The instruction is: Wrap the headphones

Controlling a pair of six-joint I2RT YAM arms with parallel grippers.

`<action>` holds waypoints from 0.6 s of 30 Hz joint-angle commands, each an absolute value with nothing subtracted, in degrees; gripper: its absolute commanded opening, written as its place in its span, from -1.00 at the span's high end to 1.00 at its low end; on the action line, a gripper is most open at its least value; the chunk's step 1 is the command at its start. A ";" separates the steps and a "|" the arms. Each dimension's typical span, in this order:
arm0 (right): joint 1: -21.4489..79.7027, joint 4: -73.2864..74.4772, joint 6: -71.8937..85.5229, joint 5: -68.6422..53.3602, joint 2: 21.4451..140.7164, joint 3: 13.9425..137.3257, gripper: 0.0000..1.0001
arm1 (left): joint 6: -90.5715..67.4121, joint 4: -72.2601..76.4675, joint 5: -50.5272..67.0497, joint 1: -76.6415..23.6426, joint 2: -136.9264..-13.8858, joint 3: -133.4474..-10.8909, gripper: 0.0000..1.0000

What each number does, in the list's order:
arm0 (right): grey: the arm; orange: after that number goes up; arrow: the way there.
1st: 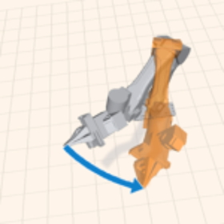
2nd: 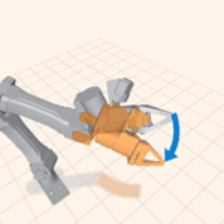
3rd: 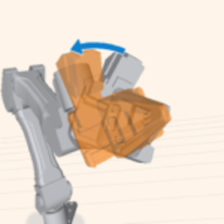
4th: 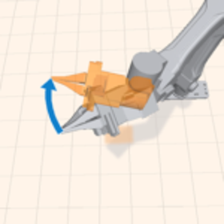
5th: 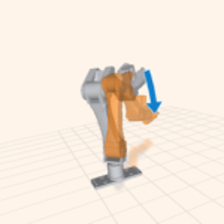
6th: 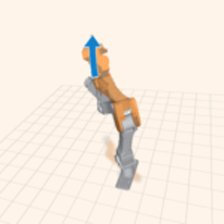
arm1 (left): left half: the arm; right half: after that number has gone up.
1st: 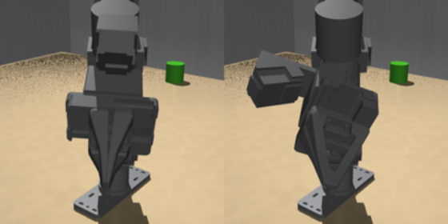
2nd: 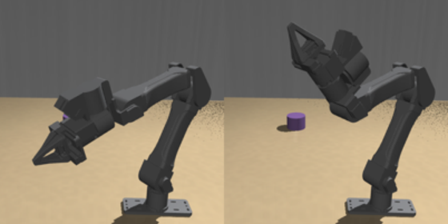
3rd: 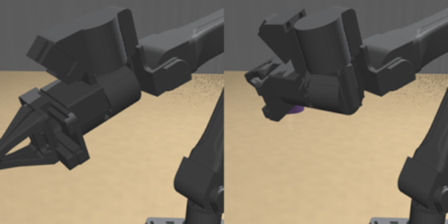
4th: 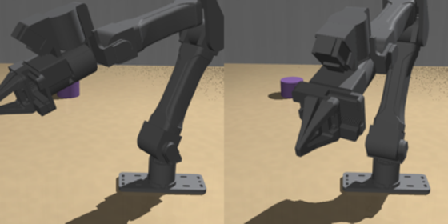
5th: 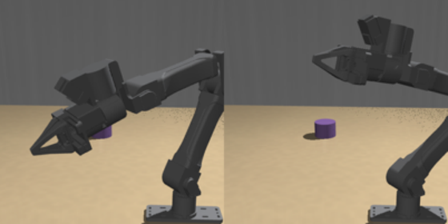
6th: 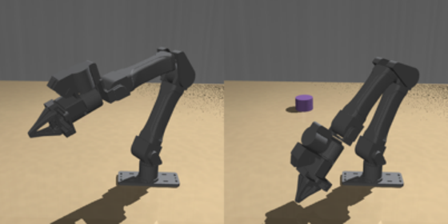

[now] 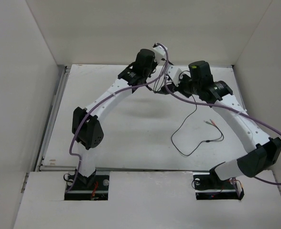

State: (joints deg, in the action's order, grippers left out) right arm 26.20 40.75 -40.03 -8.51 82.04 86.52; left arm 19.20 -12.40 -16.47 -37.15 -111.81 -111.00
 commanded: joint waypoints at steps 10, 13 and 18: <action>27.56 21.02 -59.33 16.52 82.27 82.54 1.00 | 16.62 -22.05 -6.78 -39.86 -107.40 -111.80 0.98; 26.94 16.37 -59.59 16.52 81.92 79.64 1.00 | 14.86 -23.11 -3.35 -39.86 -106.44 -111.97 0.98; 24.39 8.00 -56.70 12.49 80.69 73.83 1.00 | 12.66 -24.96 3.76 -39.86 -104.68 -112.06 0.98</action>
State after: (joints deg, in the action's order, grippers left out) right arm 26.24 17.74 -58.24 13.02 82.35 75.50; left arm 15.79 -25.04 -3.03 -39.90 -111.42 -111.00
